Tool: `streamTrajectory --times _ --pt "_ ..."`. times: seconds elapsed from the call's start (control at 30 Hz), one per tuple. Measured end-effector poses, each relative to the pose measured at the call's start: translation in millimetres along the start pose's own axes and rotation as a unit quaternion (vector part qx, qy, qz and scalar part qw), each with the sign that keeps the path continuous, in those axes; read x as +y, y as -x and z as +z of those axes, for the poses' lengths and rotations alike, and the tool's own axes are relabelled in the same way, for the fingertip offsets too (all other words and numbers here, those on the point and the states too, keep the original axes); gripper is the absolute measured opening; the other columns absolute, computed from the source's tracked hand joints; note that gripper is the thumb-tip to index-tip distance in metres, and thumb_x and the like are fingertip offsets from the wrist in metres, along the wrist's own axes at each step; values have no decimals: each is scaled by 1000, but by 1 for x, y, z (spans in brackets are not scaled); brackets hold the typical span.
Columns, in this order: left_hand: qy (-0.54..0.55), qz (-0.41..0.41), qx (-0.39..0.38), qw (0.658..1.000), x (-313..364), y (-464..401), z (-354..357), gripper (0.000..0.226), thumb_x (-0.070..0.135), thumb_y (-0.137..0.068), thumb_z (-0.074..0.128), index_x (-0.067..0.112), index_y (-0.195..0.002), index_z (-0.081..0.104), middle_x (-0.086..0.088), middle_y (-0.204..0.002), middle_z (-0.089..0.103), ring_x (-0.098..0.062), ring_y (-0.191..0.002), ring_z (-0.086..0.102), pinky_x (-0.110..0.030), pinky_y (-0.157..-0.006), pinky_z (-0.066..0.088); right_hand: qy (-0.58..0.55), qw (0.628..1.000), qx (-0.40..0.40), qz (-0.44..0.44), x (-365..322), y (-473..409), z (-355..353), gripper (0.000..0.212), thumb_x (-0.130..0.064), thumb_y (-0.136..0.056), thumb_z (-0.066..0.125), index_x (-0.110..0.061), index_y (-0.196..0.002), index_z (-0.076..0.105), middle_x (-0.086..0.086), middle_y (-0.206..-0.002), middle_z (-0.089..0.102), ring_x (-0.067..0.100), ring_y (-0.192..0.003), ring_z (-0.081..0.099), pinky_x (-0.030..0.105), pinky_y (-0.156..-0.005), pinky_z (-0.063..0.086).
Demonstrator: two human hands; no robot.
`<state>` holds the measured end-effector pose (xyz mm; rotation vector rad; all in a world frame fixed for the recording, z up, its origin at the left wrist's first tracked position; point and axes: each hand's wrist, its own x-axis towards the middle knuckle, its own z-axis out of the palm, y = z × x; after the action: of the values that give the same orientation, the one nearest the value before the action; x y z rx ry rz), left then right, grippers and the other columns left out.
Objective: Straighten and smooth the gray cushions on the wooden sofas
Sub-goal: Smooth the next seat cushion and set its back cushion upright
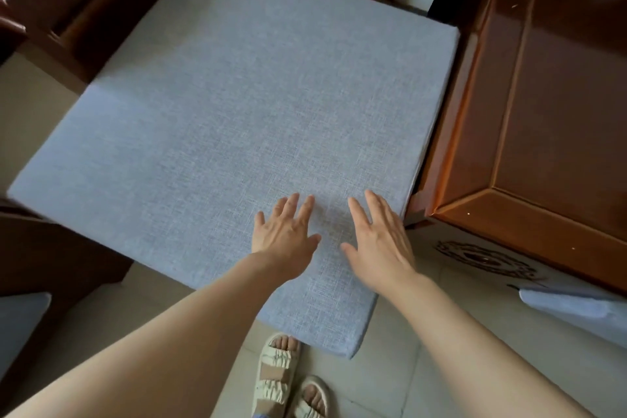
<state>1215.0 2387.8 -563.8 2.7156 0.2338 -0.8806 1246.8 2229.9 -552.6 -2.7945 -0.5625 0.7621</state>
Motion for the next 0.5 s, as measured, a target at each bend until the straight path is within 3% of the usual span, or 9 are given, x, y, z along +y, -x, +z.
streamTrajectory --times 0.23,0.5 --pt "20 -37 -10 999 -16 0 -4 74 48 -99 35 24 -151 -12 -1 -160 -13 -21 -147 -8 -50 -117 3 14 1000 -11 -25 -15 -28 -19 78 -32 -98 50 -18 -153 -3 12 -158 -18 27 -147 -6 39 -119 5" --pt "74 -121 -2 990 1 0 9 76 48 -98 37 24 -151 -12 1 -160 -15 -22 -147 -9 -51 -116 5 69 989 -57 -119 1 -54 -27 77 -33 -98 49 -17 -153 -2 14 -159 -14 29 -147 -2 40 -119 8"
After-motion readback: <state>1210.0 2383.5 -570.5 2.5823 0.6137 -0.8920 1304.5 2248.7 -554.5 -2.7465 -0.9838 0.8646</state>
